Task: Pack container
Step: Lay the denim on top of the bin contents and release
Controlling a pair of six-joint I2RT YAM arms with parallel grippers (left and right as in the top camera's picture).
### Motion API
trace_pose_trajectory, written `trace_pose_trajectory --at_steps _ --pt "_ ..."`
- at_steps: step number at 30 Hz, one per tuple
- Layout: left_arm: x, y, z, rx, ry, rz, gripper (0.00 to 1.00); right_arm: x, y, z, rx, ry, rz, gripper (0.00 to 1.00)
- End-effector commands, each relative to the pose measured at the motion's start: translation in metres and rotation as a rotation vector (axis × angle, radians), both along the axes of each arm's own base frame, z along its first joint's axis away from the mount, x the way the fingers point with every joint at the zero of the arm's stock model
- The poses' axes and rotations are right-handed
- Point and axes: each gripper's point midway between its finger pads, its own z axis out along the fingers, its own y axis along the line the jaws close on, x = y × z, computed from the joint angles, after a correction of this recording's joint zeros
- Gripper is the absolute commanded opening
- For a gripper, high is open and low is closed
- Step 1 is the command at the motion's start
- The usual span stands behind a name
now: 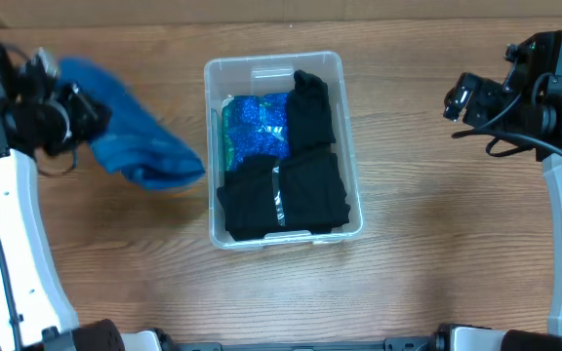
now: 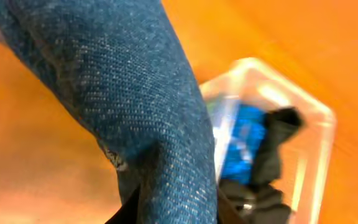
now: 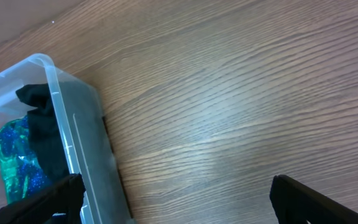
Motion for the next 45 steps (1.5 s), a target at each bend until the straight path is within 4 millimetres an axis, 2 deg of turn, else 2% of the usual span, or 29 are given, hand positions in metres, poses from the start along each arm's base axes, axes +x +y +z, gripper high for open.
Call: trace_pose_trajectory --at_steps 1,3,6,8,10,11,14,15,17,20,26,30,35,39,40,41,43,45 --pt "0.005 -0.071 0.103 0.055 -0.312 -0.243 0.04 -0.001 -0.001 0.003 -0.011 -0.008 -0.001 1.00" --pt "0.007 -0.115 0.114 0.048 -0.362 -0.358 0.04 -0.001 -0.001 0.003 -0.011 -0.008 -0.001 1.00" --pt "0.010 -0.180 0.109 0.030 -0.385 -0.529 0.04 -0.001 -0.001 0.003 -0.011 -0.008 -0.001 1.00" --pt "0.020 -0.225 0.091 0.026 -0.371 -0.624 0.04 -0.001 -0.001 0.003 -0.011 -0.008 -0.001 1.00" --pt "0.031 -0.254 0.073 0.000 -0.341 -0.660 0.04 -0.001 -0.001 0.003 -0.011 -0.008 -0.001 1.00" --pt "0.040 -0.269 0.058 -0.009 -0.312 -0.661 0.04 -0.001 -0.001 0.003 -0.011 -0.008 -0.001 1.00" --pt "0.060 -0.293 0.015 -0.006 -0.231 -0.653 0.04 -0.001 -0.001 0.003 -0.011 -0.008 -0.001 1.00" --pt "0.066 -0.302 -0.009 -0.011 -0.178 -0.658 0.04 -0.001 -0.001 0.003 -0.011 -0.009 -0.001 1.00" --pt "0.069 -0.307 -0.038 -0.025 -0.091 -0.642 0.04 -0.001 -0.001 0.003 -0.011 -0.009 -0.001 1.00" --pt "0.069 -0.306 -0.063 -0.028 -0.009 -0.629 0.04 -0.001 -0.001 0.003 -0.011 -0.009 -0.002 1.00" --pt "0.058 -0.304 -0.070 -0.061 0.071 -0.593 0.04 -0.001 -0.001 0.003 -0.011 -0.008 -0.002 1.00" --pt "0.034 -0.309 -0.075 -0.148 0.189 -0.595 0.04 -0.001 -0.001 0.003 -0.011 -0.008 -0.001 1.00" --pt "0.018 -0.308 -0.079 -0.176 0.260 -0.610 0.04 -0.001 -0.001 0.002 -0.010 -0.005 -0.001 1.00" --pt "0.013 -0.306 -0.082 -0.171 0.290 -0.606 0.05 -0.001 -0.001 0.002 -0.010 -0.005 -0.001 1.00" --pt "0.015 -0.304 -0.083 -0.153 0.283 -0.603 0.13 -0.001 -0.001 0.002 -0.010 -0.005 -0.001 1.00" --pt "0.020 -0.297 -0.086 -0.110 0.274 -0.578 0.43 -0.001 -0.001 0.002 -0.010 -0.005 -0.001 1.00" --pt "0.029 -0.282 -0.092 -0.018 0.258 -0.529 0.58 -0.001 -0.001 0.002 -0.010 -0.005 -0.001 1.00" --pt "0.036 -0.271 -0.095 0.047 0.236 -0.513 0.81 -0.002 -0.001 0.002 -0.010 -0.003 -0.002 1.00"
